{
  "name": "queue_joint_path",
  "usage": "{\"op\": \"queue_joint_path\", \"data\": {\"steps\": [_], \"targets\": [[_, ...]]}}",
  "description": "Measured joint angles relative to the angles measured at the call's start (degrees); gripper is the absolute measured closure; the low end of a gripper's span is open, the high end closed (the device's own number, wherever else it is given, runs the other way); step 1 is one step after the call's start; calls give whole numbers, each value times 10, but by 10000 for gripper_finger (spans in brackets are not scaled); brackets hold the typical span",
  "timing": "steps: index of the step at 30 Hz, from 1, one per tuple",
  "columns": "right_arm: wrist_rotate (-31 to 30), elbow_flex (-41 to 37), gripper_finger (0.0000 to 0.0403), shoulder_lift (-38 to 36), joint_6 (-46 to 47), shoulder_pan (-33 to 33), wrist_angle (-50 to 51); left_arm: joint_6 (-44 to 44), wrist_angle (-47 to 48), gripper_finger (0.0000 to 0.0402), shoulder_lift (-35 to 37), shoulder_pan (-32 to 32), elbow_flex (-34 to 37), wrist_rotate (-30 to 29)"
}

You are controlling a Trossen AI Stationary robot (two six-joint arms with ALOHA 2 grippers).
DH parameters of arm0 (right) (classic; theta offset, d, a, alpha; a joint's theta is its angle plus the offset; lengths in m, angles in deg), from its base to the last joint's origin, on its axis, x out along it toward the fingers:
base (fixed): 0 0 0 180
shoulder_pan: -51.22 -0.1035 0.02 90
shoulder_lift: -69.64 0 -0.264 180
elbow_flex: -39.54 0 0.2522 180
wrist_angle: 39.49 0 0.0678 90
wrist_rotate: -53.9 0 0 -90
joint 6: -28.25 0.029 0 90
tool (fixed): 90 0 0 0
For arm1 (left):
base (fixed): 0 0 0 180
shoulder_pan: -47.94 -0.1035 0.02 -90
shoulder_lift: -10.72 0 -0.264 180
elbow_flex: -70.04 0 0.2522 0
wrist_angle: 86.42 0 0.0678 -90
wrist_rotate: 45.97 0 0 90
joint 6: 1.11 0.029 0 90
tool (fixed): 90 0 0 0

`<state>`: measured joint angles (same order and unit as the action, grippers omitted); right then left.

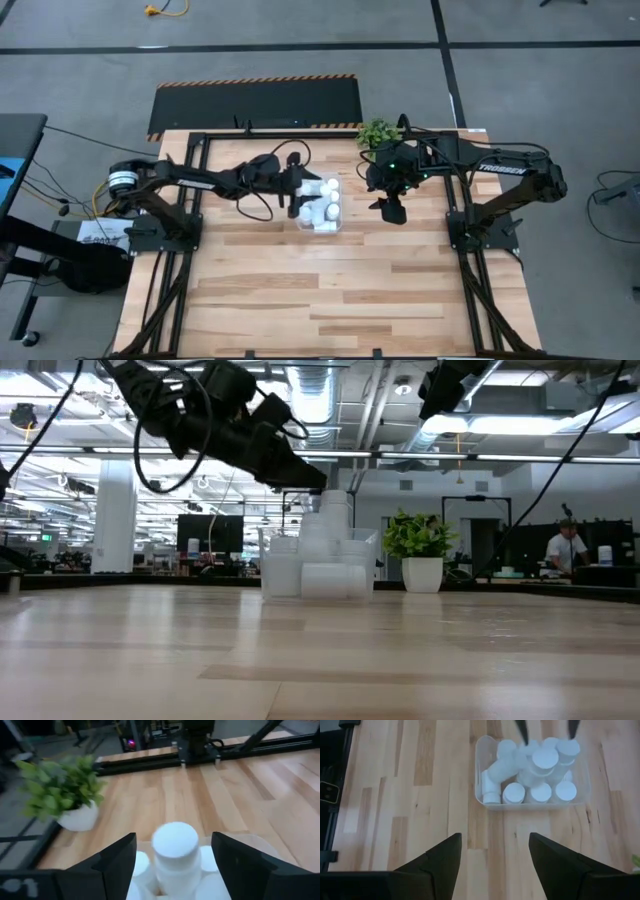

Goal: Pick and place pill bottles into a basket
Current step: Return to Home Position

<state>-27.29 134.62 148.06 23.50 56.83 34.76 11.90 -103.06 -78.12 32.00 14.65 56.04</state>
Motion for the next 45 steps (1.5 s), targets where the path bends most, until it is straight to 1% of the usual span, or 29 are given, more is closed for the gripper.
{"op": "queue_joint_path", "data": {"steps": [2,6,8,10,12,14,17,19,22,25,29,32,34,35,38,43,45], "targets": [[2,0,178,0,-10,-2,0,8,20,152,22,0,0,-18],[3,-18,178,-15,-22,-14,-27,17,101,150,84,0,0,-42],[5,-56,178,-47,-22,-22,-81,12,160,150,121,0,0,-43],[4,-115,178,-94,-21,-30,-153,-17,187,150,163,2,13,-22],[4,-194,178,-152,-5,-41,-239,-47,173,150,209,12,41,15],[4,-287,178,-215,15,-51,-333,-78,143,150,255,28,83,25],[3,-431,178,-298,37,-65,-505,-124,58,150,313,60,157,4],[2,-516,178,-336,34,-72,-608,-145,-1,150,341,86,207,-8],[3,-622,178,-366,37,-78,-743,-168,-42,150,367,122,266,-44],[2,-697,178,-379,43,-77,-824,-176,-74,150,380,158,313,-90],[1,-765,178,-381,53,-77,-897,-184,-144,150,383,197,367,-143],[1,-805,178,-384,59,-78,-938,-196,-181,150,383,213,402,-159],[1,-808,178,-383,63,-77,-936,-206,-185,150,382,216,410,-169],[1,-808,178,-385,63,-77,-921,-205,-172,150,383,217,410,-169],[1,-808,178,-388,63,-77,-917,-185,-132,150,378,218,410,-158],[1,-809,178,-387,58,-70,-881,-161,-88,150,377,208,410,-102],[1,-809,178,-387,58,-66,-879,-160,-78,150,377,198,411,-98]]}}
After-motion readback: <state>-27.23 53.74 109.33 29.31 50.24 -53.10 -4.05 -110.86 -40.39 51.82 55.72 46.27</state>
